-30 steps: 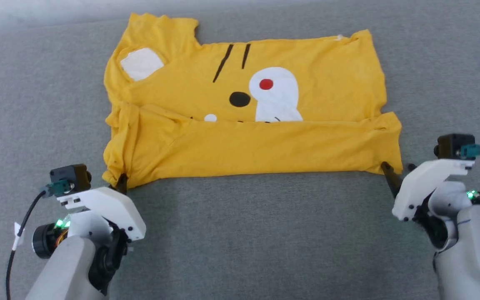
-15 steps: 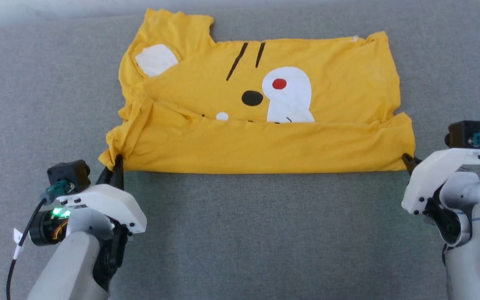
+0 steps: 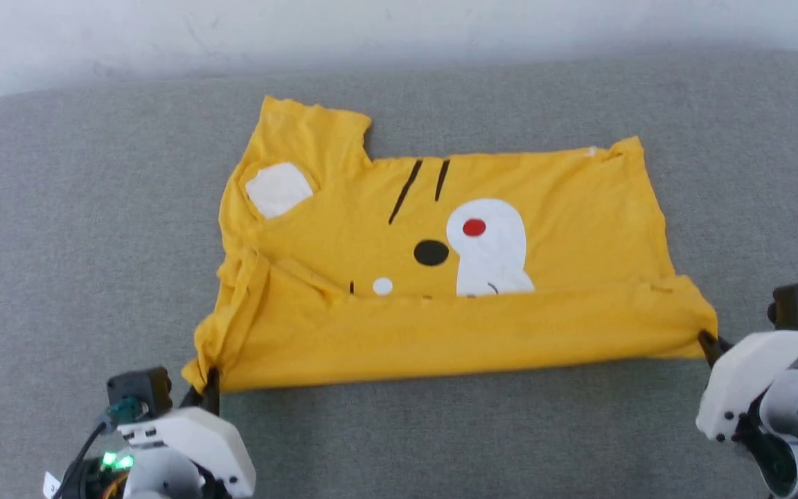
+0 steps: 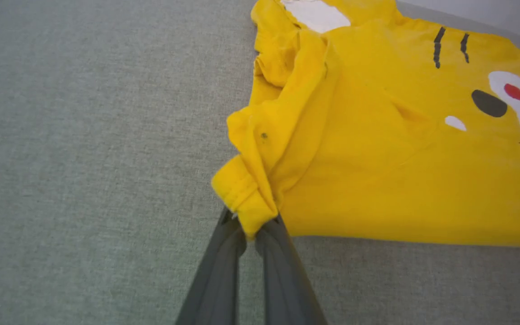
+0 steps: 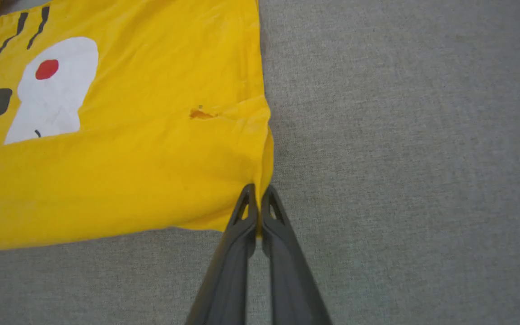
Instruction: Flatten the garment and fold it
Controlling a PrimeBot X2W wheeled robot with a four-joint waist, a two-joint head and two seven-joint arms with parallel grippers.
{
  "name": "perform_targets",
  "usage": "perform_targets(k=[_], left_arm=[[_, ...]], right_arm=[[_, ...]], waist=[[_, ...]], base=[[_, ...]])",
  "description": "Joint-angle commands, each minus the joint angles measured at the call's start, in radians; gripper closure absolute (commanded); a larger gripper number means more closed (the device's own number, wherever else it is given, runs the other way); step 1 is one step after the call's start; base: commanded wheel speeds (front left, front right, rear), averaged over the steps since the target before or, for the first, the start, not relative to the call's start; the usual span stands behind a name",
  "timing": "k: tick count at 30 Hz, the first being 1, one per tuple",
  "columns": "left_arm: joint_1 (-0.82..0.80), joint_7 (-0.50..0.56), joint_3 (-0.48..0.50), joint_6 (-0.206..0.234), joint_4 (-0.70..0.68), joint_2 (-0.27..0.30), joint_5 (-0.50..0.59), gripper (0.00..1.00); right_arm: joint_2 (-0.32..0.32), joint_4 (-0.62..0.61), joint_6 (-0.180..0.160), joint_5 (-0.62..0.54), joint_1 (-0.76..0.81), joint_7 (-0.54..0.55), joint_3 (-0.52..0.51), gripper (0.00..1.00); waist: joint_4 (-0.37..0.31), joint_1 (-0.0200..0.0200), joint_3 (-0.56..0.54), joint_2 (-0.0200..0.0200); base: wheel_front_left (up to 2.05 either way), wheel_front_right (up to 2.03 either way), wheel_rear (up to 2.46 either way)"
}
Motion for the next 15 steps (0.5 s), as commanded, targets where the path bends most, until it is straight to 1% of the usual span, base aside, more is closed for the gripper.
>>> perform_targets(k=[1,4,7,15], left_arm=[[0.037,0.026,-0.005,0.017,-0.019,0.013,-0.007,1.0],[0.078,0.082,-0.025,0.024,-0.047,0.018,-0.022,1.0],[0.1,0.131,-0.042,0.023,-0.053,0.022,-0.037,1.0],[0.095,0.158,-0.059,0.015,-0.031,0.014,-0.051,1.0]], right_arm=[[-0.001,-0.017,-0.002,-0.015,0.029,0.029,-0.009,1.0],[-0.001,-0.031,-0.002,-0.031,0.064,0.077,-0.008,1.0],[-0.001,-0.023,-0.002,-0.039,0.081,0.099,-0.004,1.0],[-0.001,0.067,-0.002,-0.037,0.069,0.08,0.002,1.0]], waist=[[0.005,0.0002,-0.002,0.0],[0.008,0.0002,0.005,0.0],[0.009,0.0002,0.015,0.0],[0.009,0.0002,0.036,0.0]], base=[[0.0,0.0,0.0],[0.0,0.0,0.0],[0.0,0.0,0.0],[0.0,0.0,0.0]])
